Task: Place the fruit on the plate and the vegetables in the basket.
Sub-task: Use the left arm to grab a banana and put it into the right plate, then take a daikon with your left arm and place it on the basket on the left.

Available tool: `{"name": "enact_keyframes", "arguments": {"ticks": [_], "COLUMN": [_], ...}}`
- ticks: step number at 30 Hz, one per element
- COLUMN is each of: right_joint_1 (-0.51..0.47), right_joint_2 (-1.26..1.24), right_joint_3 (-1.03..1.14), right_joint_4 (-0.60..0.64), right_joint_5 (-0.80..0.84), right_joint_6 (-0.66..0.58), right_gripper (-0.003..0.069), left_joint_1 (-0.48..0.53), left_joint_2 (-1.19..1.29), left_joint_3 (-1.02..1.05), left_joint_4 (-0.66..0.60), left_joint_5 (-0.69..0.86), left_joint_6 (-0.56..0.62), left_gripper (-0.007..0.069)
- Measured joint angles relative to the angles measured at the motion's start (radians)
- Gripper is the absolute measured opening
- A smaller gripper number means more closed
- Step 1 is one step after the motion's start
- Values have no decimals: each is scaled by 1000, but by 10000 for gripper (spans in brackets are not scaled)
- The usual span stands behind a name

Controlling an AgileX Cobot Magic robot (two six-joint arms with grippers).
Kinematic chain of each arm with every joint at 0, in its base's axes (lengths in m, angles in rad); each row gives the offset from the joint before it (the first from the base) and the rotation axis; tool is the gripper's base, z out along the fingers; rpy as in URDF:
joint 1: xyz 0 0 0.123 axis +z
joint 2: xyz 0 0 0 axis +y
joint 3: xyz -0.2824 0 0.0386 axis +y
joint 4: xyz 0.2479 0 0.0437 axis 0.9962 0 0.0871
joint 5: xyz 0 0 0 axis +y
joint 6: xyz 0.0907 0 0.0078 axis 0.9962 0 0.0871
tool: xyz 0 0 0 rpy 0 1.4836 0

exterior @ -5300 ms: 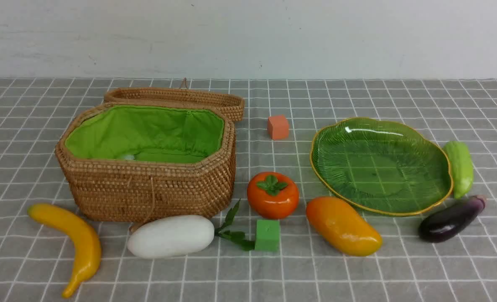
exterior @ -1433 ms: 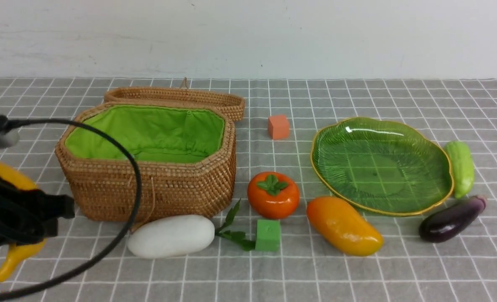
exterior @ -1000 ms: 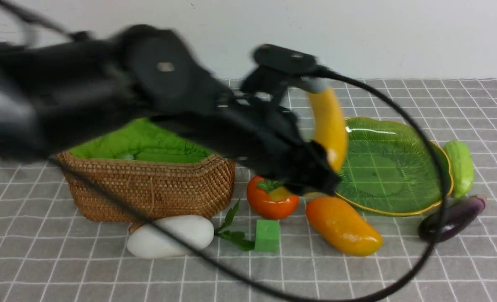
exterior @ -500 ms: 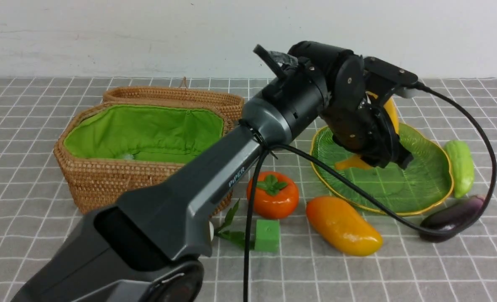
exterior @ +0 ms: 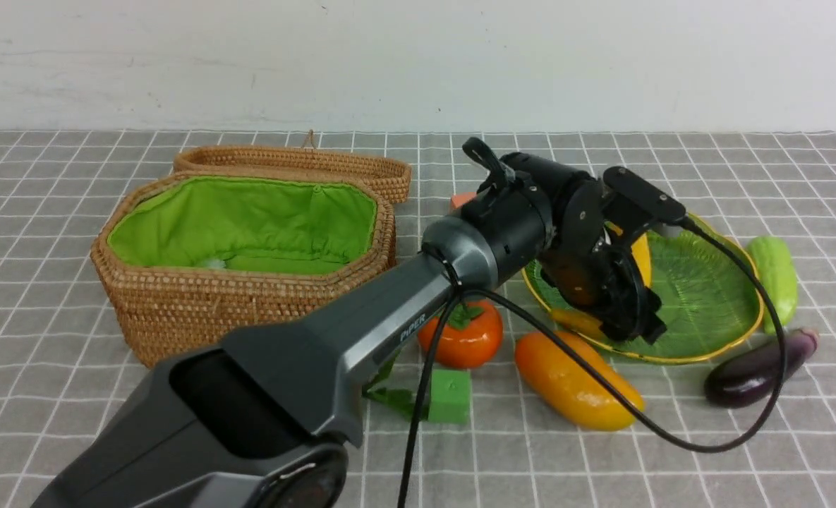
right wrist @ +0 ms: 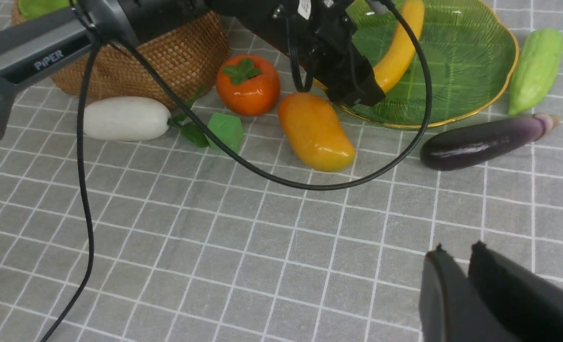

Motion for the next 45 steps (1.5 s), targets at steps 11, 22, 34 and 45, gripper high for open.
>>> {"name": "enact_keyframes", "arguments": {"ticks": [11,22,34,45], "right_joint_1": [0,0,0,1], "right_joint_2": [0,0,0,0], "right_joint_3": [0,0,0,0], "right_joint_4": [11,16,66,94], "right_joint_5": [-2,-2,-44,-47], "right_joint_6": [-23,-50,-69,-72], "right_gripper": [86,90,98,106], "left_joint_1": [-24,-7,182,205], "left_joint_2": [-440,-1061,-1081,-945], "left_joint_3": [192,995,1541,1548], "left_joint_4": [74,139,353,490], "left_joint_5": [351,360,-148,-327], "left_joint_6": [-101,-39,-12,-2], "left_gripper": [403,41,596,544]}}
